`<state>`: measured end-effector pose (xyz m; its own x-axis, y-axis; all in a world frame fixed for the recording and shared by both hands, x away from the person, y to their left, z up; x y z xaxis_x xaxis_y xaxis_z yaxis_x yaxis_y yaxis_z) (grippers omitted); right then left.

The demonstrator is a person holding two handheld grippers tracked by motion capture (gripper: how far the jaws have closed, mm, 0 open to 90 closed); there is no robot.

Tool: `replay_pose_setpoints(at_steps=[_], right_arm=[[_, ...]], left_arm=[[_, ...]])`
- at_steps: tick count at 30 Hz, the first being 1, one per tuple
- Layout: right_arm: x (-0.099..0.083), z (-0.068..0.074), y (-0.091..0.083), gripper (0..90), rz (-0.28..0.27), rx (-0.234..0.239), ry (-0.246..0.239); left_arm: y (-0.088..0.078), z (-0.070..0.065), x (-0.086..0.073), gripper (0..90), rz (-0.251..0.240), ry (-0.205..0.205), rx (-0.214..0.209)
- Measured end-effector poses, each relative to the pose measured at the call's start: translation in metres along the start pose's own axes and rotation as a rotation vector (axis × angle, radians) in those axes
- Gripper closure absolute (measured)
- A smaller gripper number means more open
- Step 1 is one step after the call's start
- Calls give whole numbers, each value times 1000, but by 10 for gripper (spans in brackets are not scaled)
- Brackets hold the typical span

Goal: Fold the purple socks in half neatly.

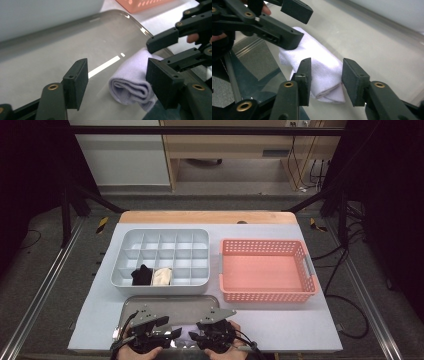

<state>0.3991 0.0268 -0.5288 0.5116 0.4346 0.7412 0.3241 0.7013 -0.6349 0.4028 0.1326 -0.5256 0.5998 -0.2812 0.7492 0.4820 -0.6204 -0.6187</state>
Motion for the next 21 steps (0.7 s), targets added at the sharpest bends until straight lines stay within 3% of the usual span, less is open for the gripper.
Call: replay_pose_setpoints(at_steps=[5,7,13,21], right_arm=[[-2,0,-4,612,-1,29,35],[0,-5,-7,643,-13,18,45],[-5,-4,-2,685,4,31,40],[-7,-7,-3,748,13,31,49]], left_arm=[[3,-5,-6,318,15,2,-22],[4,-5,-7,316,21,4,-28],[9,-7,-10,318,36,1,-53],[14,-17,-12,406,56,7,-102]])
Point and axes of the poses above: each handheld gripper's, and its own axes: y roughly forward along the jaws, x roughly out of its top, z roughly to its left, the point moved 10 cm from there along y, roughly forward along the jaws, and after that the axes turned 2 degrees about x, right-handed, at the moved point
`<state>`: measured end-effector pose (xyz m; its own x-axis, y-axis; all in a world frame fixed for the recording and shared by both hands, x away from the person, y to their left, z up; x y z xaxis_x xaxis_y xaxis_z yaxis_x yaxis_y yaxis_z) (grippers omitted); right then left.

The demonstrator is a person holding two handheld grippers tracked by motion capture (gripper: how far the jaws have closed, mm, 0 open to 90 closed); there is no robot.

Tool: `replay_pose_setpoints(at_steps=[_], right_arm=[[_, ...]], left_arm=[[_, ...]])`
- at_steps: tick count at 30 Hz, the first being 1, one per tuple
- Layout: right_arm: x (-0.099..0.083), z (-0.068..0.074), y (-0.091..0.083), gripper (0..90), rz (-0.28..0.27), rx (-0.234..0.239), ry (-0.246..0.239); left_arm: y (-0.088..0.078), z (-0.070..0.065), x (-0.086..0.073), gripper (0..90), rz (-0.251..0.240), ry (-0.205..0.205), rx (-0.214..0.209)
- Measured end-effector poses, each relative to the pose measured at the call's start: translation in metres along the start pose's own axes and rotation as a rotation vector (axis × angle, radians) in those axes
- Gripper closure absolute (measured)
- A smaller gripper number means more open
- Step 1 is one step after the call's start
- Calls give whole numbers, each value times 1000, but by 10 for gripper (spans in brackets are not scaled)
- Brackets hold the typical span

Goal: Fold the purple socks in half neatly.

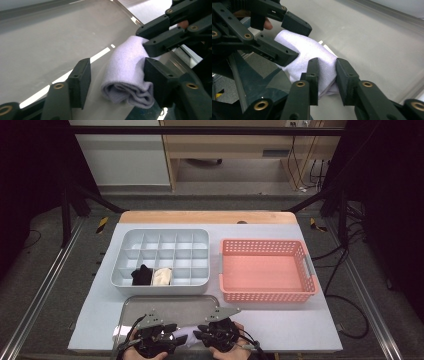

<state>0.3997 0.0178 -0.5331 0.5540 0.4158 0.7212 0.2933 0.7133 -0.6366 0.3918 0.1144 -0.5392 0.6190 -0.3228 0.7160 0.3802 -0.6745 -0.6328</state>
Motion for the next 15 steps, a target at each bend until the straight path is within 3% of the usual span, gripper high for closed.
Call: replay_pose_setpoints(at_steps=[5,15], right_arm=[[-1,0,0,764,3,1,-3],[1,-2,-1,738,-5,4,-11]], left_arm=[[3,-7,-2,508,23,-10,-42],[2,-10,0,624,29,-25,-39]])
Point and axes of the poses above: each handheld gripper's, and its own axes: y roughly forward along the jaws, x roughly out of its top, z roughly to its left, the point moved 10 cm from there along y, roughly forward along the jaws, and after that the axes turned 2 degrees about x, right-handed, at the moved point
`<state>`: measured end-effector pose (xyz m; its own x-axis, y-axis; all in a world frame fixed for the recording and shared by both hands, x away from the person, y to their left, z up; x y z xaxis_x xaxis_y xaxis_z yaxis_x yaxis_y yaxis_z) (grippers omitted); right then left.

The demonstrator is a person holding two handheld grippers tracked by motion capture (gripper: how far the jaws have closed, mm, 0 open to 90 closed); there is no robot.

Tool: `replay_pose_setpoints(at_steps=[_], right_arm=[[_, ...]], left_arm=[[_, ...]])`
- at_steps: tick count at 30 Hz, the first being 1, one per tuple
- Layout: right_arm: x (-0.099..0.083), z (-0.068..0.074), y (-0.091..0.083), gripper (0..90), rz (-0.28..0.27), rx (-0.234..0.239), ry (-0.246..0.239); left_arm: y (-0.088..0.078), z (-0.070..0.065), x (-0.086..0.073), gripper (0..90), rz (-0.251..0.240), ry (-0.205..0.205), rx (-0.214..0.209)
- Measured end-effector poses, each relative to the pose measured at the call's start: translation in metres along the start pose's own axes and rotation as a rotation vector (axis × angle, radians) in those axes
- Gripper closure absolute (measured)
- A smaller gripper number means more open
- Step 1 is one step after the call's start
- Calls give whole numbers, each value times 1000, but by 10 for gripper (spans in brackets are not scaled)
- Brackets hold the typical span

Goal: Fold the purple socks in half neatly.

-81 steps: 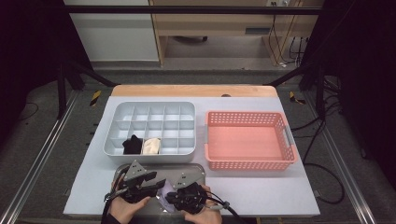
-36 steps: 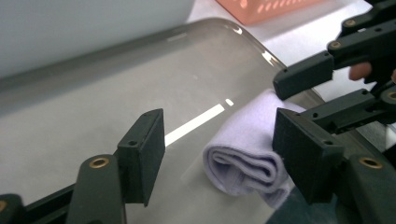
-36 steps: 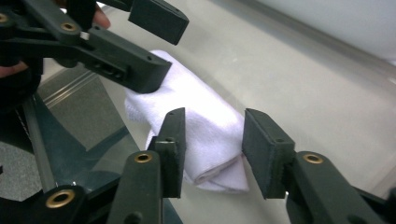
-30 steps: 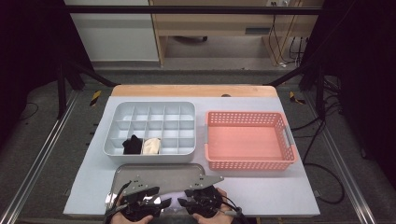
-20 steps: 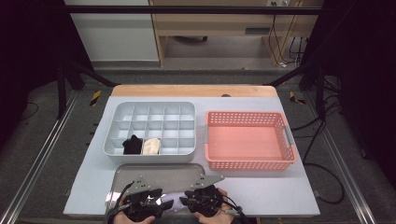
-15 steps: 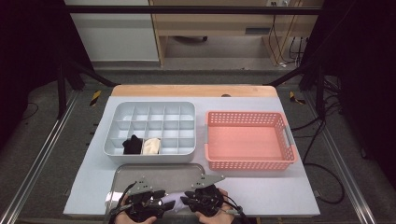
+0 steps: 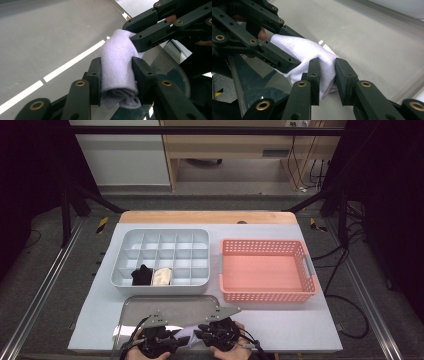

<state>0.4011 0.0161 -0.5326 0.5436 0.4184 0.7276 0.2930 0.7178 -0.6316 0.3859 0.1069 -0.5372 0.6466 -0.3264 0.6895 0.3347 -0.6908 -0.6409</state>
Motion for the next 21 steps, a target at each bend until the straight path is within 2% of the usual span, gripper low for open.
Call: replay_pose_setpoints(at_steps=[3,6,9,11,14,15,16,21], right_arm=[[4,-1,-4,725,-26,-2,-13],[12,-5,-14,692,-82,-10,-8],[20,-13,-25,642,-139,-46,-15],[22,-20,-32,618,-156,-78,-14],[22,-32,-40,583,-171,-121,-2],[19,-40,-45,568,-172,-155,5],[19,-40,-45,568,-172,-155,5],[11,-56,-59,539,-171,-214,23]], left_arm=[[-4,0,4,639,-22,1,7],[-10,0,10,641,-51,2,13],[-17,1,17,640,-75,16,23],[-21,3,22,640,-88,28,36],[-26,7,29,640,-100,43,60],[-28,8,31,639,-107,44,69],[-30,10,33,639,-111,49,77],[-39,19,40,639,-129,43,103]])
Point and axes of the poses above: each handheld gripper's, and its own axes: y roughly forward along the jaws, x roughly out of its top, z roughly to its left, the point moved 10 cm from there along y, roughly forward along the jaws, and after that the axes turned 2 degrees about x, right-handed, at the moved point
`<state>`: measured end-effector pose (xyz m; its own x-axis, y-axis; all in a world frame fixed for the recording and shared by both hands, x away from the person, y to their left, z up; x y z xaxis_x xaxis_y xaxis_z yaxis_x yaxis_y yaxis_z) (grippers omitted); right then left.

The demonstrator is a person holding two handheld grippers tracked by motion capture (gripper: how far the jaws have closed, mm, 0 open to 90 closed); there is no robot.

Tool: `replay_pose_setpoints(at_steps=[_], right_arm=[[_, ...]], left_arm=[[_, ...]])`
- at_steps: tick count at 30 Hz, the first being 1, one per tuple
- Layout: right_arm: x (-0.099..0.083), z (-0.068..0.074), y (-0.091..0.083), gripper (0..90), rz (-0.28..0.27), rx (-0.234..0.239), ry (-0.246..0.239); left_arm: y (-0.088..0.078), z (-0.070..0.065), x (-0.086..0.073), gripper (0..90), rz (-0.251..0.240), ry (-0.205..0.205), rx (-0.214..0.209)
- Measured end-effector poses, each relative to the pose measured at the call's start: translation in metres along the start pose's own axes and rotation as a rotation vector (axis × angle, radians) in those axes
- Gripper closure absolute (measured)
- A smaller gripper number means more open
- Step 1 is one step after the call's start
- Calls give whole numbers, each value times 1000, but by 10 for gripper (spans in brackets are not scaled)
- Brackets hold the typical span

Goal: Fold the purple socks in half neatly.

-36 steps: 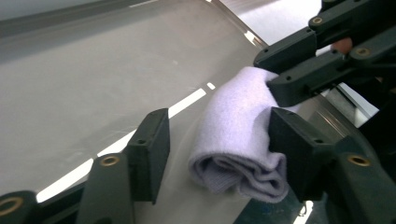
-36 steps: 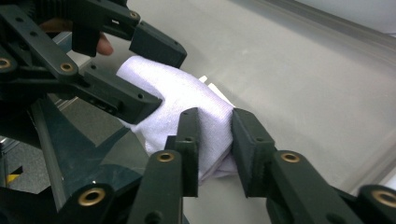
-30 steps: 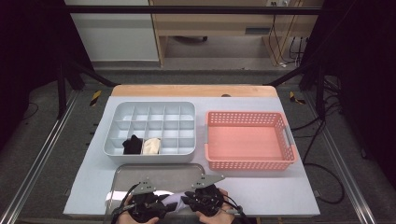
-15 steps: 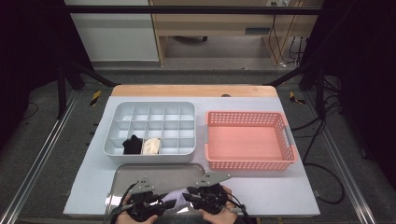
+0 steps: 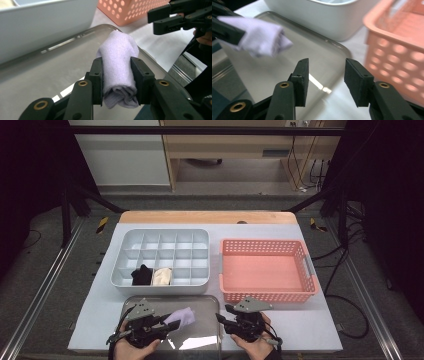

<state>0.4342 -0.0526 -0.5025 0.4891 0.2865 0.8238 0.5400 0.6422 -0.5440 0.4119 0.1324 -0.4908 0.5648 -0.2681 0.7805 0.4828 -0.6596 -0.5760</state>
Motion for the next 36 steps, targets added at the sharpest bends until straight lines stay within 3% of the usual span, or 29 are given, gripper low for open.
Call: replay_pose_setpoints(at_steps=[9,18,36], right_arm=[[-10,-24,-19,449,18,-86,-11],[-23,-53,-36,411,24,-169,35],[-36,-75,-48,347,50,-243,77]], left_arm=[[-12,16,18,638,-32,8,57],[-20,26,33,637,-50,14,89],[-30,33,65,635,-46,53,129]])
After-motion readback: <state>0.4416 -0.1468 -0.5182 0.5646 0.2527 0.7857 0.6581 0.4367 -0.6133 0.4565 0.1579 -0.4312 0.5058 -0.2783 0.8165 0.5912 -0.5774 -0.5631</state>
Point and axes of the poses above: each handheld gripper's, and its own axes: y roughly forward along the jaws, x roughly out of its top, z roughly to its left, the point moved 10 cm from there along y, roughly forward along the jaws, and after that the axes turned 2 degrees about x, right-handed, at the moved point
